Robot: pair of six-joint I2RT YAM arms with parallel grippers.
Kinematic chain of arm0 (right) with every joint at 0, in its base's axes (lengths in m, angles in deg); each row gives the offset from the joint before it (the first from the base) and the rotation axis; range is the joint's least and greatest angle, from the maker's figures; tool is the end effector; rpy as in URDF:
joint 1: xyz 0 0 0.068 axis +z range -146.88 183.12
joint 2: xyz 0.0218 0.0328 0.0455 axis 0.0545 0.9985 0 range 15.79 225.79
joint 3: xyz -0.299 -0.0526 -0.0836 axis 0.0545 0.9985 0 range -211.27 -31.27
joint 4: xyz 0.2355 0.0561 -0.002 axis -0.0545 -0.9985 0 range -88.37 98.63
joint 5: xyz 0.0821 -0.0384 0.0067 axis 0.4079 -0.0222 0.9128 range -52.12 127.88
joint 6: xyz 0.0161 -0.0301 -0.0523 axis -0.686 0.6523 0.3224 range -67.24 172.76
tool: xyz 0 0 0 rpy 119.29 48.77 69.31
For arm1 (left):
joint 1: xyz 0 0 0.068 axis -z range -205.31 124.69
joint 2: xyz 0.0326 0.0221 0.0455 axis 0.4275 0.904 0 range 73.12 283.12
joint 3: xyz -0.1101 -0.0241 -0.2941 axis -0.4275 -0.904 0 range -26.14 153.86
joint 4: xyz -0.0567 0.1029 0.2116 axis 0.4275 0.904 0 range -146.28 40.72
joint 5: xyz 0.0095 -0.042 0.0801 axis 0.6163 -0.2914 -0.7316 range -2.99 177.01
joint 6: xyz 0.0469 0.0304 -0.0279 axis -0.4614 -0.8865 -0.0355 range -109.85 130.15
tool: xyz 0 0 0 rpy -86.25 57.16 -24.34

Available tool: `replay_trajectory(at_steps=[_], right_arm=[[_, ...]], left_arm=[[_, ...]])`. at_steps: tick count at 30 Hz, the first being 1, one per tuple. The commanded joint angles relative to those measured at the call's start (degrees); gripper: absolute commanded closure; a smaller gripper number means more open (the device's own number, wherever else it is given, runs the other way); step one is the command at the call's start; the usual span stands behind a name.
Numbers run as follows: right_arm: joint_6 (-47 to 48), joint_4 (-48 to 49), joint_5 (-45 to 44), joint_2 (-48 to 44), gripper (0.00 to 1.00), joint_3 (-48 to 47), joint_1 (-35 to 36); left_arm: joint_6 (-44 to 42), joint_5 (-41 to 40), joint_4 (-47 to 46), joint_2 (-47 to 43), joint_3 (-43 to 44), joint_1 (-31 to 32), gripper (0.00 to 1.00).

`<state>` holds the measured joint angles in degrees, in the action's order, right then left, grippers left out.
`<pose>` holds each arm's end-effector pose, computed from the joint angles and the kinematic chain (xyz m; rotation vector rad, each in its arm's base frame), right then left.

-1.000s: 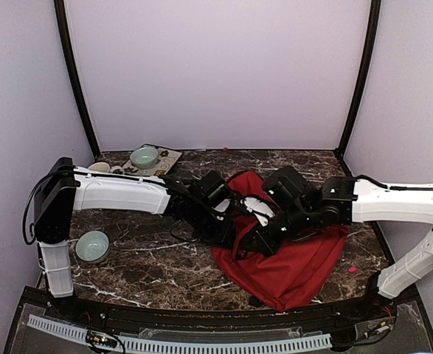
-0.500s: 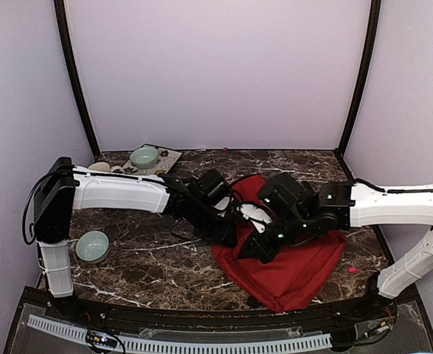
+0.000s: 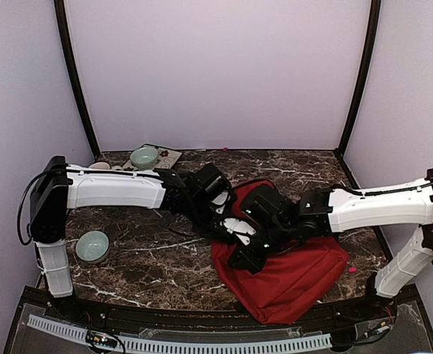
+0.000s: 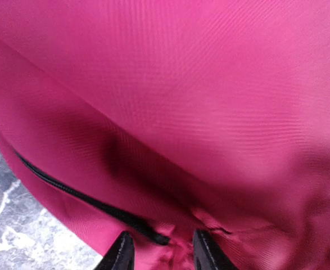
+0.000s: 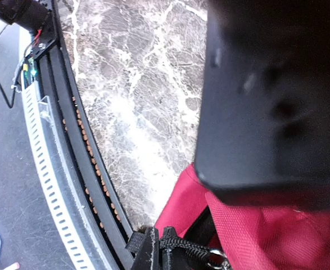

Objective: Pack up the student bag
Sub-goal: Zip the lower front pocket of the student bag, then grab the student bag from the lower front pocket.

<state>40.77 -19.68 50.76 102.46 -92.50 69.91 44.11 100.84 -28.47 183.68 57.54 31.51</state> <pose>0.1090 0.2813 0.2811 -1.3219 2.3350 0.7908 0.2228 -0.3616 0.2553 0.6489 2.6733 -0.8567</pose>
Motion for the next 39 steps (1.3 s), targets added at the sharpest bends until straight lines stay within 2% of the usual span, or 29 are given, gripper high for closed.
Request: replay_trajectory(at_steps=[1, 3, 6, 7, 12, 16, 19, 23, 27, 32, 39], right_arm=[[-2.4, 2.6, 3.2, 2.7, 1.00, 1.2, 2.0], [-4.0, 4.0, 3.7, 2.9, 1.00, 2.5, 2.4], [-5.8, 3.6, -0.3, 2.3, 1.00, 3.4, 2.6], [-6.9, 3.0, -2.3, 1.5, 0.97, 3.3, 2.5], [-8.9, -1.0, -10.3, -6.2, 0.68, 0.5, 2.0], [-9.4, -5.7, -12.9, -14.0, 0.44, -0.9, 0.6], [-11.0, -8.5, -14.2, -20.4, 0.32, 0.1, -0.5], [-13.9, -11.7, -20.0, -29.2, 0.26, 2.2, -2.3], [-17.8, -9.7, -28.8, -34.0, 0.22, 6.0, -5.1], [-22.0, -6.1, -30.2, -31.3, 0.23, 7.8, -7.3], [-19.1, -2.5, -29.3, -26.6, 0.22, 8.0, -9.0]], left_arm=[[2.8, -0.4, -4.8, -8.2, 0.5, -0.7, 0.62], [4.0, -0.3, -6.0, -10.0, -1.2, -0.7, 0.62], [4.6, -0.5, -5.9, -11.4, -2.6, -0.8, 0.62], [4.7, -0.6, -5.8, -11.7, -3.0, -0.8, 0.62], [4.5, -1.0, -4.3, -12.2, -3.5, -0.8, 0.62], [5.0, -1.9, -2.9, -13.2, -3.1, -0.8, 0.58], [6.1, -2.2, -0.3, -13.8, -2.3, -0.8, 0.53], [7.3, -3.3, 5.2, -15.5, -0.9, 0.7, 0.49], [7.7, -3.5, 8.0, -17.2, -0.5, 4.1, 0.47], [9.8, 0.7, 8.2, -17.3, 0.3, 7.3, 0.44], [12.1, 3.5, 10.6, -13.7, 2.0, 9.6, 0.44]])
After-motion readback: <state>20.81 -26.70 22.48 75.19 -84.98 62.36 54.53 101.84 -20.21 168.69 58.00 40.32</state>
